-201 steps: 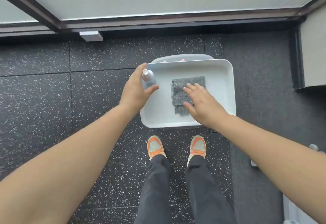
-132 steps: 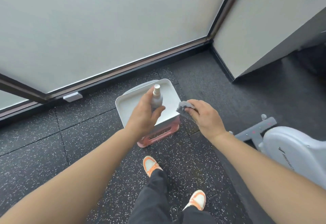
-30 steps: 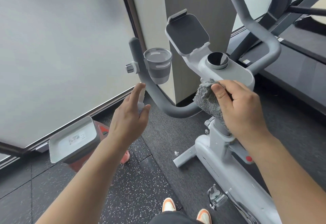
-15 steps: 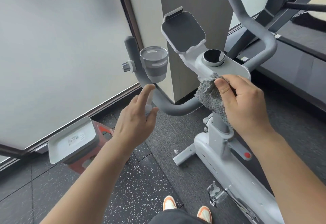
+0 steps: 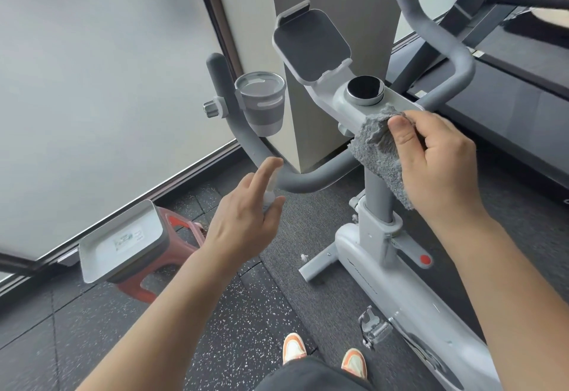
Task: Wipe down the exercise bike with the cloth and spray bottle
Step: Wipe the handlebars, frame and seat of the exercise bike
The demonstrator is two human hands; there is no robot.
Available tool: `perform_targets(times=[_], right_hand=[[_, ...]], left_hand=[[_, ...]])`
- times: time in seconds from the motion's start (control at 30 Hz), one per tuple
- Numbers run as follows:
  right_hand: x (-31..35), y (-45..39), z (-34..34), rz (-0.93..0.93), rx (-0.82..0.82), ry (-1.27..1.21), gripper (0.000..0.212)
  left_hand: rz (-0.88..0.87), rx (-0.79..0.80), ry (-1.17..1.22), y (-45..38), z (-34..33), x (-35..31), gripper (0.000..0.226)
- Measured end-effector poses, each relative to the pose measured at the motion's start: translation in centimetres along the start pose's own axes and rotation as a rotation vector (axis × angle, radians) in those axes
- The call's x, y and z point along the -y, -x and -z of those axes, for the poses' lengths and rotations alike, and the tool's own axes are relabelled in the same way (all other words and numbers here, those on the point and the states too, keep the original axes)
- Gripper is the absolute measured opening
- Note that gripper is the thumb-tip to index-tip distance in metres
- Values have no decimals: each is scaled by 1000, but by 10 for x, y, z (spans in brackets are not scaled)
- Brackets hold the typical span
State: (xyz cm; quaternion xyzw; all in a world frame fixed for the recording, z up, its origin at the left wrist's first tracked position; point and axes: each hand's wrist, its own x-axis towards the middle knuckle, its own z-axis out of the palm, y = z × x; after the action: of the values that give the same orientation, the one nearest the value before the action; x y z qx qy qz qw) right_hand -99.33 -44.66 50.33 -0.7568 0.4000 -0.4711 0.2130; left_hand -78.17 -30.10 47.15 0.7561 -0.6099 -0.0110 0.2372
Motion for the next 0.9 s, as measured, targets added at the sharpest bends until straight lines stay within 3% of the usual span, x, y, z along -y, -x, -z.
perform_targets(times=[0.27, 0.5, 0.9], right_hand=[[1, -1, 7, -18, -40, 19, 33], [-2, -1, 12, -40, -77, 43, 33], [-10, -4, 18, -40, -90, 61, 34]], left_hand=[[-74, 31, 40, -1, -1, -6, 68], [-111, 65, 72, -12, -3, -23, 56], [-120, 50, 46, -27, -4, -33, 55]])
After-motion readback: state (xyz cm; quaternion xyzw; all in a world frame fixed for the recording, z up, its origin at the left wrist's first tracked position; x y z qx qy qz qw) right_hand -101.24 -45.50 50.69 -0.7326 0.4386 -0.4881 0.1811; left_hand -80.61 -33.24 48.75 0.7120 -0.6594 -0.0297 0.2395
